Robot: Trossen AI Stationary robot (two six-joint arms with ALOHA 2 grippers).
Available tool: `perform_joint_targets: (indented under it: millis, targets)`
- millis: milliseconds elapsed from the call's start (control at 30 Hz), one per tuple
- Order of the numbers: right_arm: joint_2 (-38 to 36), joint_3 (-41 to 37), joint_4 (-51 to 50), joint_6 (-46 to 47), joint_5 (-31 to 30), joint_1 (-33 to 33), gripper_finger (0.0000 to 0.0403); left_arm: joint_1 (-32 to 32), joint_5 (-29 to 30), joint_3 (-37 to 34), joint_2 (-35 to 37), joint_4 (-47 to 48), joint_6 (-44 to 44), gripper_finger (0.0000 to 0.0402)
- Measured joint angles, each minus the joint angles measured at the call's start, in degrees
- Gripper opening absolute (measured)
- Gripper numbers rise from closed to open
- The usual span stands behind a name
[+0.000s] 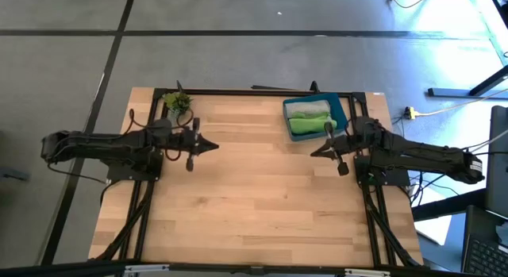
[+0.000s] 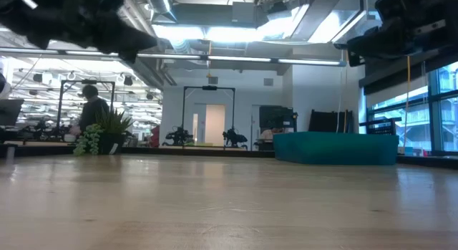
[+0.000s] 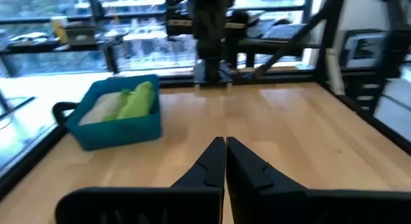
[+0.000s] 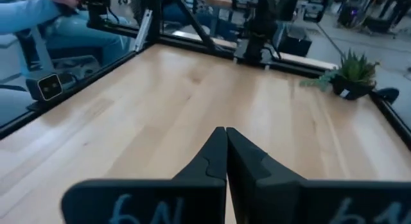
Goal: Roll microfiber towels into tight, uniform cylinder then place into a basket
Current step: Return to Home Position
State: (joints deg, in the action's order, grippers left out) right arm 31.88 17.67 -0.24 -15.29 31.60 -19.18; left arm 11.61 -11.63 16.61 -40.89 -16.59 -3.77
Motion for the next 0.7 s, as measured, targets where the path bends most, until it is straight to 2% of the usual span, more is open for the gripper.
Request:
perform_joint_targets:
  millis: [167, 500, 567, 700]
  targets:
    - [-1.64, -4.43, 5.64, 0.47, -0.23, 0.0, 0.0003, -0.43, -0.07, -6.76, 8.25, -3.97, 0.18, 0.0001]
    - [-2.84, -14.89, 19.83, 3.03, -0.03, 0.0, 0.0003, -0.43, -0.11, -16.05, 20.24, -3.94, 0.01, 0.0001]
    - [-2.84, -17.08, 22.46, 3.04, -0.03, 0.0, 0.0003, -0.43, -0.03, -16.16, 21.92, -1.56, -0.04, 0.0002]
    - [-2.76, -17.19, 21.62, 3.28, -1.38, 0.0, 0.0003, -0.43, 0.09, -16.16, 23.2, 0.18, -0.29, 0.0002]
